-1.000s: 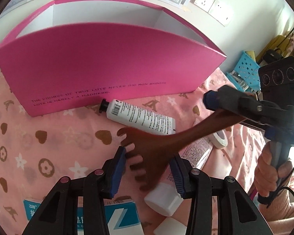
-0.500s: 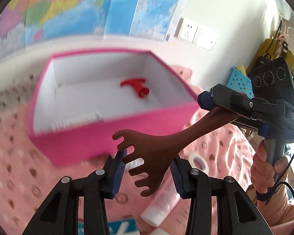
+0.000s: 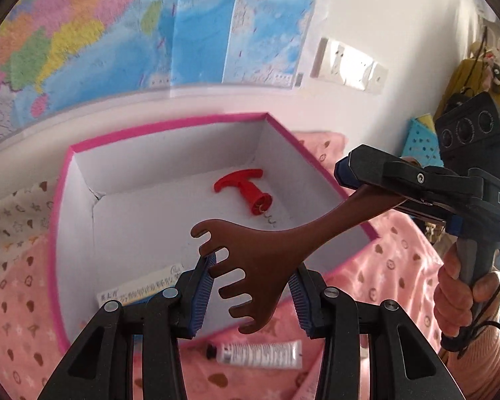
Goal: Organize rigid objects
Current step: 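Carry the wooden rake into the magenta box and open the right tool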
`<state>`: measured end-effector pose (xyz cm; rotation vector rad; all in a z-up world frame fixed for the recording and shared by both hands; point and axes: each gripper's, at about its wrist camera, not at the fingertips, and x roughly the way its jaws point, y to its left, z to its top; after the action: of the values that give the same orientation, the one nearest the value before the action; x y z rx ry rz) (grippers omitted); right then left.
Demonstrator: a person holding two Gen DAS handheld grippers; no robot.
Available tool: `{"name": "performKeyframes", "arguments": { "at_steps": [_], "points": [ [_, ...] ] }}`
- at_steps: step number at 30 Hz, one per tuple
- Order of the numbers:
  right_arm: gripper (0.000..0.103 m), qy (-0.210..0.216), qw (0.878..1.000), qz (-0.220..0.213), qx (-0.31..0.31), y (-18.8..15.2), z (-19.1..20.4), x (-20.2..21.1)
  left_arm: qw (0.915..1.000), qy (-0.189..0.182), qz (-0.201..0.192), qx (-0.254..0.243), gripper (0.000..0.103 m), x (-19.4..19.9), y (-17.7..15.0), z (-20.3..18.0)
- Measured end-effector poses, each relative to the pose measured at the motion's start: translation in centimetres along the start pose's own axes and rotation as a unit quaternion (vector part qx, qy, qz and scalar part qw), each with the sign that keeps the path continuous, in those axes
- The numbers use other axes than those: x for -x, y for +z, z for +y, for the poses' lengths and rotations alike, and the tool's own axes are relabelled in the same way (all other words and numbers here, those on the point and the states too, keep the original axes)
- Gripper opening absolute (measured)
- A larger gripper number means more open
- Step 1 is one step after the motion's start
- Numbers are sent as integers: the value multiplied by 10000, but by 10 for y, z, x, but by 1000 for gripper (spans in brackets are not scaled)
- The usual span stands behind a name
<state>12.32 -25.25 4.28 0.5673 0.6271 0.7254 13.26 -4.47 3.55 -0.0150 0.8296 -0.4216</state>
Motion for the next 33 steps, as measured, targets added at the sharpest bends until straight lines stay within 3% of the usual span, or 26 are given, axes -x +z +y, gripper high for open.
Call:
{"name": "performKeyframes", "arguments": {
  "at_steps": [8, 18, 28, 33],
  "points": [
    [21, -386, 9987, 221, -256, 9, -32, -19, 9990, 131, 424, 42, 43, -38, 8, 5],
    [38, -1889, 9812, 205, 346, 15, -32, -27, 9974, 244, 677, 74, 43, -62, 7, 4],
    [42, -2117, 9763, 16, 441, 4, -30, -2, 9975, 224, 671, 21, 45, -65, 5, 5],
    [42, -2002, 9790, 39, 391, -6, -28, 9, 9982, 166, 577, -37, 45, -58, 4, 1]
  ]
}}
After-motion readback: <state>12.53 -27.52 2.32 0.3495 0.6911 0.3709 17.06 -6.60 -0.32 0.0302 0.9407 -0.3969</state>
